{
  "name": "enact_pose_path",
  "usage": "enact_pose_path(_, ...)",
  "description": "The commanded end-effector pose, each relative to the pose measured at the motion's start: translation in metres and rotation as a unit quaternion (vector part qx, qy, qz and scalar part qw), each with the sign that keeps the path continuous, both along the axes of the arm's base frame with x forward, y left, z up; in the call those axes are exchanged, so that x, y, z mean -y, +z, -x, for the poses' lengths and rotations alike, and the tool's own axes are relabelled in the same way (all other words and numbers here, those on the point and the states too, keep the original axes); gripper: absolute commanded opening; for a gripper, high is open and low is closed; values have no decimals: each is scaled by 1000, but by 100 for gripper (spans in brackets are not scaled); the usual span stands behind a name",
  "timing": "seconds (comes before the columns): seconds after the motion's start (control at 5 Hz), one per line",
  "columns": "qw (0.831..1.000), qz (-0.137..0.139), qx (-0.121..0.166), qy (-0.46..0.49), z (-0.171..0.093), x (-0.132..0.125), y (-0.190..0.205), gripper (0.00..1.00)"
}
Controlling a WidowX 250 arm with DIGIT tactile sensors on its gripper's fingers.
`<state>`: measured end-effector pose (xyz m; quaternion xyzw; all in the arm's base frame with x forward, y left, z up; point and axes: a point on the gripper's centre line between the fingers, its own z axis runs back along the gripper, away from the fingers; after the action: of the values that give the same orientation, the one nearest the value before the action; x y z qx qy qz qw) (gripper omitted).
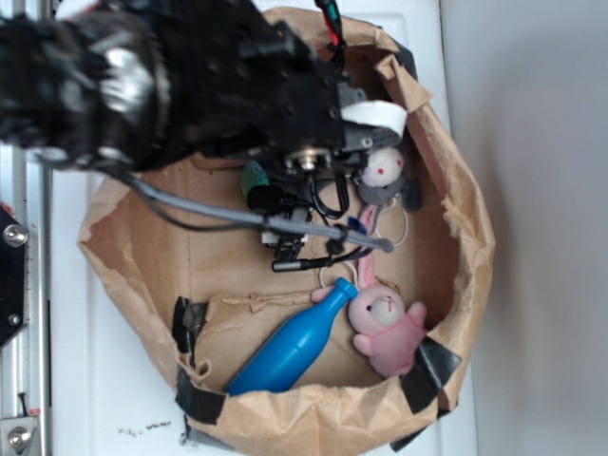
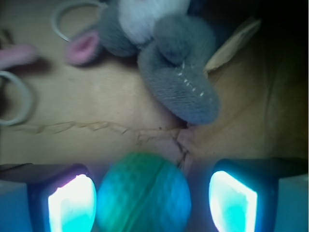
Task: Grab the green ball.
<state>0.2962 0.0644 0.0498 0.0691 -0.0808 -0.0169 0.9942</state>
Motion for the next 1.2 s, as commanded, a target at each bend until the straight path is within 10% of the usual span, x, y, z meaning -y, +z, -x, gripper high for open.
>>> enact_pose_path(0.0, 999, -25, 7, -25, 1, 11, -8, 100)
enact_pose_path(0.2, 1000, -19, 11, -15, 5, 9, -8, 0)
enact_pose_path(1.0, 997, 32, 61, 16, 5, 1, 106, 0)
